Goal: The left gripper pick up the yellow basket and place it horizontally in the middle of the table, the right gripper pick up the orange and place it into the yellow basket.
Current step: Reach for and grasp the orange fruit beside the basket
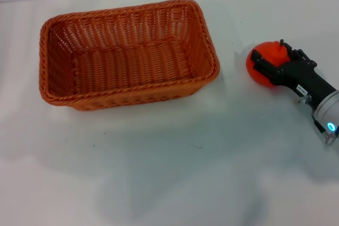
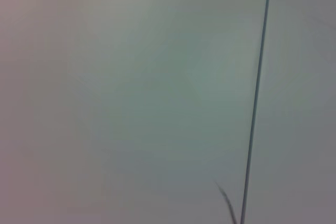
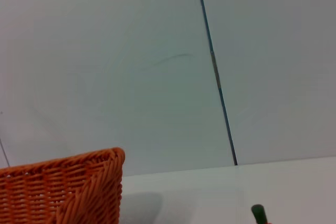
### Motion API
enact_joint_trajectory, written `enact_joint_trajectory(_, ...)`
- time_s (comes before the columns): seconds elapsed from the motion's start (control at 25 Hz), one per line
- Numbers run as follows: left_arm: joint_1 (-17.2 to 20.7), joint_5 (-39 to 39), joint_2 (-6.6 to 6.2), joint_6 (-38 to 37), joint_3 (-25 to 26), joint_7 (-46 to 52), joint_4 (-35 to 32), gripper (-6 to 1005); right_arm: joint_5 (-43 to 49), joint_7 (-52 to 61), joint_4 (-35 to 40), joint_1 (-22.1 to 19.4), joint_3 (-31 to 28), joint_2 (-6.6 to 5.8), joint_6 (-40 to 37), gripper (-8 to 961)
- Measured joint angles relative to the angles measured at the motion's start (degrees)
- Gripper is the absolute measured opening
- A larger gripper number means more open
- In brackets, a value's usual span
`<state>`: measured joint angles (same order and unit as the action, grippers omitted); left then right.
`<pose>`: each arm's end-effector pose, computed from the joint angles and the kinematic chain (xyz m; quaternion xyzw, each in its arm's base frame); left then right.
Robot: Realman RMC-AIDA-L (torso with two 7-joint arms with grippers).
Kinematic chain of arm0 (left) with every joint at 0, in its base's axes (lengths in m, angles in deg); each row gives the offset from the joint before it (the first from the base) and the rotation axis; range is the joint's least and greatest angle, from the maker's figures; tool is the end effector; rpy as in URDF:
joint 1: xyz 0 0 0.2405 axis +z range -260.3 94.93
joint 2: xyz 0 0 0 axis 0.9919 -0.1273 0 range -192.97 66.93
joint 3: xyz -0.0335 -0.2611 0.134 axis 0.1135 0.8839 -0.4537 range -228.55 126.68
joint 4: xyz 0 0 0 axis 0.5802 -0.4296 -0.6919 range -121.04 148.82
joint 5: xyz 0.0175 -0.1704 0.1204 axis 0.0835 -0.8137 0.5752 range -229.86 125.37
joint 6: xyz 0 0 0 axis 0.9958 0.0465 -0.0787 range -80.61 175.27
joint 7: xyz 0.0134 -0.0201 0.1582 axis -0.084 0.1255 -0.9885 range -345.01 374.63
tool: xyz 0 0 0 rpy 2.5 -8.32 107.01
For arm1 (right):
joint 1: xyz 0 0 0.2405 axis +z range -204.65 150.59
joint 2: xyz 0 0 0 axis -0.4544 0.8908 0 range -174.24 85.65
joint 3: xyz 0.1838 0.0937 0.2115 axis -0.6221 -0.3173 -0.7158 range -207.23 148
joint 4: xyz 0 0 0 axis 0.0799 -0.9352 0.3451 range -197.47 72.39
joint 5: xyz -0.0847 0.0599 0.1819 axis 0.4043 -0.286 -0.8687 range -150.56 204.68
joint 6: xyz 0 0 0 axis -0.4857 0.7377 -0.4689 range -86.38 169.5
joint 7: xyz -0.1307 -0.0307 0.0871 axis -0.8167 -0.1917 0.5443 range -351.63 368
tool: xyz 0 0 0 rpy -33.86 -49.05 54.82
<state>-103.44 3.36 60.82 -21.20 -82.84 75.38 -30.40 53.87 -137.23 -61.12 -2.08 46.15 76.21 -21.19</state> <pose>-0.3250 0.3745 0.1223 -0.6121 -0.2044 -0.4917 0.5846 0.3742 0.3347 -0.0765 -0.3566 -0.7525 -0.4666 0.2982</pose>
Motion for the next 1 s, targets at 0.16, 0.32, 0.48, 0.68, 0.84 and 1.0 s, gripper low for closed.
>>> enact_joint_trajectory(0.16, 0.1, 0.0, 0.0, 0.0, 0.0, 0.0, 0.0, 900, 0.0, 0.5, 0.0, -0.2, 0.0, 0.0, -0.4, 936)
enact_joint_trajectory(0.32, 0.2, -0.1, 0.0, -0.1, 0.0, 0.0, 0.0, 900, 0.0, 0.5, 0.0, -0.4, 0.0, -0.05, -0.5, 871)
enact_joint_trajectory(0.48, 0.2, -0.1, 0.0, -0.3, 0.0, 0.2, 0.0, 900, 0.0, 0.3, 0.0, -0.5, 0.1, -0.15, -0.6, 695)
enact_joint_trajectory(0.68, 0.2, -0.1, 0.0, -0.5, 0.0, 0.3, 0.0, 899, 0.0, 0.1, 0.0, -0.6, 0.5, -0.18, -0.8, 430)
enact_joint_trajectory(0.84, 0.3, -0.1, 0.0, -0.6, 0.0, 0.3, 0.6, 899, 0.1, 0.2, 0.1, -0.7, 0.5, -0.18, -1.0, 349)
enact_joint_trajectory(1.0, 0.3, -0.1, 0.0, -0.6, 0.0, 0.4, 0.9, 899, 0.1, 0.3, 0.1, -0.8, 0.4, -0.21, -3.8, 329)
